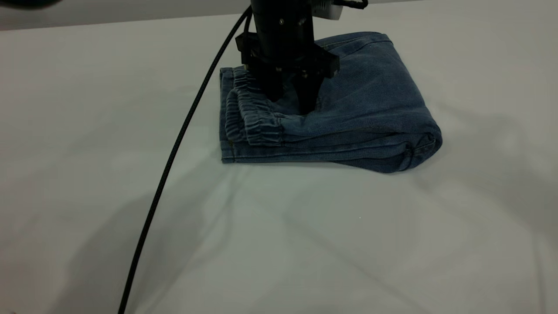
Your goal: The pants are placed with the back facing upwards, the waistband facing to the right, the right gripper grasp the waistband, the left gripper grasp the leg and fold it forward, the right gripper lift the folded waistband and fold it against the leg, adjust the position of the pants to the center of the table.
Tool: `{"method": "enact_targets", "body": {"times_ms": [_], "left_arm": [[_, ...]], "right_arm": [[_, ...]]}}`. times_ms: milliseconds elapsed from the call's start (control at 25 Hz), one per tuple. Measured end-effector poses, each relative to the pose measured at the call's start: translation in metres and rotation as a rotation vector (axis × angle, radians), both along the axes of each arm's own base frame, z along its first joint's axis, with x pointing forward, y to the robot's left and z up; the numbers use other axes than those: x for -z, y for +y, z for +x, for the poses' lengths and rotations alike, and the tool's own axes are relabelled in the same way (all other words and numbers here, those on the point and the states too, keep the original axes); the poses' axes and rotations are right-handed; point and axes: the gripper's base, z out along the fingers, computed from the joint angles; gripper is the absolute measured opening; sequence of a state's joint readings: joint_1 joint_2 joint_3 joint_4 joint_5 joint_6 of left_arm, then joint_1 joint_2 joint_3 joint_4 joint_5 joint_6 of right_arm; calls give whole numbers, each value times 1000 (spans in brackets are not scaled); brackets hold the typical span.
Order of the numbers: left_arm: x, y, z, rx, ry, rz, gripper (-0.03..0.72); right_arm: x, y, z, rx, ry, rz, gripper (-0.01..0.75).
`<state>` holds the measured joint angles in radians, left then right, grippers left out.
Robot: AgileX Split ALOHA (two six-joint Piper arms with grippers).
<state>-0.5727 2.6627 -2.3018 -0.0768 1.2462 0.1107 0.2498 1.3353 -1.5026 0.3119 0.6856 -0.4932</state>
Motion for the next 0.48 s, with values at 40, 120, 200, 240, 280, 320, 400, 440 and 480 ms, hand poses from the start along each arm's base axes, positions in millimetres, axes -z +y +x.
{"method": "enact_targets", "body": {"times_ms": [40,120,200,240,280,320,400,440,480], "left_arm": [[-10,0,0,16,-16,-6,505],[-33,-1,2,45,-66,-35,505],[-61,-1,3,67,-119,-61,505],[-72,0,3,68,-141,-68,505],[-86,2,2,70,-171,-71,505],[-102,4,2,73,-207,-74,505],[-134,8,0,74,-275,-86,505],[-152,10,-3,73,-307,-101,505],[-168,13,-6,73,-340,-110,505]], "right_arm": [[0,0,0,-1,0,-2,579],[-1,0,-1,-3,0,-3,579],[-5,-1,-6,-4,-11,-1,579],[-8,-2,-11,-5,-22,5,579],[-12,-3,-16,-8,-32,14,579],[-16,-4,-22,-12,-41,26,579],[-27,-7,-36,-18,-79,44,579],[-33,-9,-44,-20,-100,53,579],[-38,-10,-52,-24,-115,63,579]]}}
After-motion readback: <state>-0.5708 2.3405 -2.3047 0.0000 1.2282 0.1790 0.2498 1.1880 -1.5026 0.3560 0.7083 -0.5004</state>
